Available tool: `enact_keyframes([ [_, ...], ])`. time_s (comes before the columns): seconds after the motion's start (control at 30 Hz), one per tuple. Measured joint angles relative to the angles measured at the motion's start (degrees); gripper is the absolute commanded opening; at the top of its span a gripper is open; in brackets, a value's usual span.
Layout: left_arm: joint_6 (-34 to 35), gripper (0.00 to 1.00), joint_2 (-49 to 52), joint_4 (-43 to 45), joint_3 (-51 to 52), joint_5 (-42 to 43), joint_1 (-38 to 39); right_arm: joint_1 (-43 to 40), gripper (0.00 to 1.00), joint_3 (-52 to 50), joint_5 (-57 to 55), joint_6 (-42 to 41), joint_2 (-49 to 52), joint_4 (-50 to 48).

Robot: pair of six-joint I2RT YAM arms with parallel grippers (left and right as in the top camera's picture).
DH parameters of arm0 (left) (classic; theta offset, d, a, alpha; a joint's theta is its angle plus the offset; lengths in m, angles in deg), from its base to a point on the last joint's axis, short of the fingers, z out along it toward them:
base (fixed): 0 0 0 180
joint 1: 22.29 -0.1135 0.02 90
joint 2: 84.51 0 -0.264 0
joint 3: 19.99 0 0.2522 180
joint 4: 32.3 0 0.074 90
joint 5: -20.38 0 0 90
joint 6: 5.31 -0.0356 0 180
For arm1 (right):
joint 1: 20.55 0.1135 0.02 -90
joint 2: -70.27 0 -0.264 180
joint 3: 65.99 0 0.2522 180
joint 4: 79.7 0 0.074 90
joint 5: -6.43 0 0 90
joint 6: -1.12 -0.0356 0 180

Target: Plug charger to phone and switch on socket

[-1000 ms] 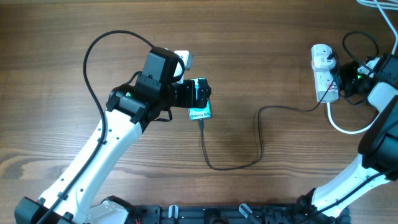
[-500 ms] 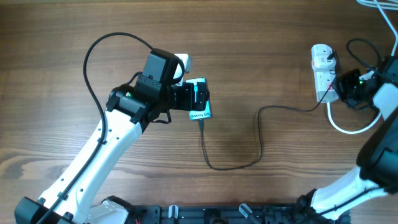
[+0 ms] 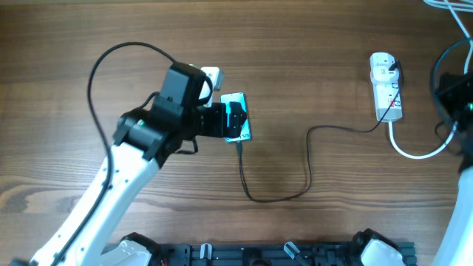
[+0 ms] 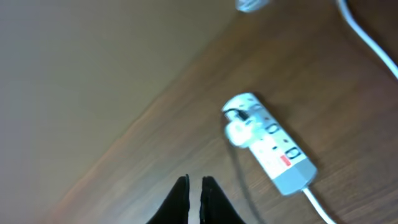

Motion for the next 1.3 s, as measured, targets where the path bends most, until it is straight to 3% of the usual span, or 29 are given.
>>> enact_keyframes([
  [0.2, 0.0, 1.0, -6.0, -0.5, 0.0, 0.1, 0.0, 0.0, 0.19, 0.0, 8.9, 7.6, -10.5, 8.6],
  [0.37, 0.0, 1.0, -9.0, -1.2, 0.0, 0.1, 0.0, 0.0, 0.36, 0.0, 13.7, 11.4, -16.2, 14.6],
  [0.43, 0.0, 1.0, -9.4, -1.5, 0.0, 0.1, 0.0, 0.0, 0.51, 0.0, 14.6, 12.7, -17.5, 16.2],
  [0.5, 0.0, 1.0, -9.4, -1.7, 0.0, 0.1, 0.0, 0.0, 0.91, 0.0, 15.1, 13.5, -18.6, 17.1],
  [0.53, 0.0, 1.0, -9.4, -1.7, 0.0, 0.1, 0.0, 0.0, 1.0, 0.0, 15.4, 13.7, -19.0, 17.6],
  [0.63, 0.0, 1.0, -9.4, -1.8, 0.0, 0.1, 0.0, 0.0, 1.0, 0.0, 15.5, 12.3, -19.1, 18.0],
  [0.93, 0.0, 1.0, -9.0, -1.8, 0.0, 0.1, 0.0, 0.0, 1.0, 0.0, 12.1, -2.7, -19.1, 21.6],
  [1.3, 0.0, 1.0, -8.9, -1.8, 0.0, 0.1, 0.0, 0.0, 1.0, 0.0, 11.3, -6.7, -19.0, 21.6],
])
